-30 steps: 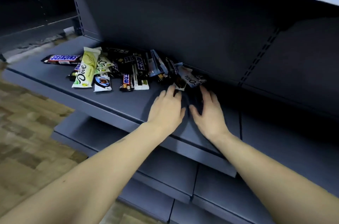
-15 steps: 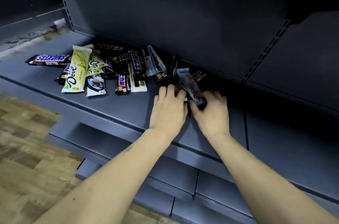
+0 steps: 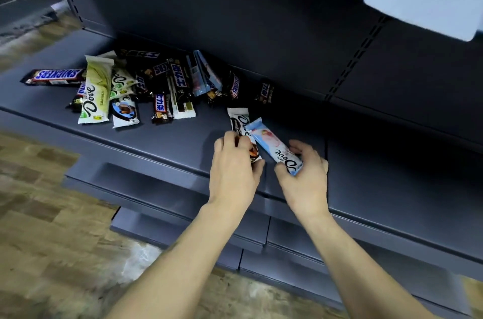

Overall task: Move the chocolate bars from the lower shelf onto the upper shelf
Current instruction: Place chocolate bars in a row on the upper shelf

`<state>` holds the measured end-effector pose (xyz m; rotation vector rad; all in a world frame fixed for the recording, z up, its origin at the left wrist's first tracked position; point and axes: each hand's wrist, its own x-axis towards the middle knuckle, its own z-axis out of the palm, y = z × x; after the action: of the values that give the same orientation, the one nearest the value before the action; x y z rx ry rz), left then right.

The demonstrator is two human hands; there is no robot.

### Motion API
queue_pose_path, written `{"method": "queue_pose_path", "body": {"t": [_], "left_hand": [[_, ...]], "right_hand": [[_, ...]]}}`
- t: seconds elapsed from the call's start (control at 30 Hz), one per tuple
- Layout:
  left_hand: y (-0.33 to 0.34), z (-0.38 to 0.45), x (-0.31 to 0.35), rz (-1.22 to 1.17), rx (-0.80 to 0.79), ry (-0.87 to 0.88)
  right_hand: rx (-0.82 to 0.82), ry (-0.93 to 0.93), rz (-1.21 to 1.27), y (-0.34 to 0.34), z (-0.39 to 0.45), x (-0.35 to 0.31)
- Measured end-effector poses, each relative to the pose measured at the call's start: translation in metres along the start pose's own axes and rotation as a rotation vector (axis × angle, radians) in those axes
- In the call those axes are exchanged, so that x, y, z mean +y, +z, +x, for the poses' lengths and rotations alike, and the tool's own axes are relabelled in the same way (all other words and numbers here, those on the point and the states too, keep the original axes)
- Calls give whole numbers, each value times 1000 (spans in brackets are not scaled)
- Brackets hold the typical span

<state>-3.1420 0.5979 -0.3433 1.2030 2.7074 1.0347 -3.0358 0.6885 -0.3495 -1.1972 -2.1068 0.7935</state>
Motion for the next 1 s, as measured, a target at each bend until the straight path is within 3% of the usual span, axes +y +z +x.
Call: {"method": "queue_pose_path", "body": {"t": [0.37,0.73,1.0], "left_hand": [[-20,-9,18,159,-86,-66],[-35,-11,16,50,-197,-116],[-32,-25,31,95,-281,-23]], "right_hand": [[-63,37,120,-13,0,-5],[-272,166,-9,-67,7,1],[-192,93,-157,-74,-10,7]]}}
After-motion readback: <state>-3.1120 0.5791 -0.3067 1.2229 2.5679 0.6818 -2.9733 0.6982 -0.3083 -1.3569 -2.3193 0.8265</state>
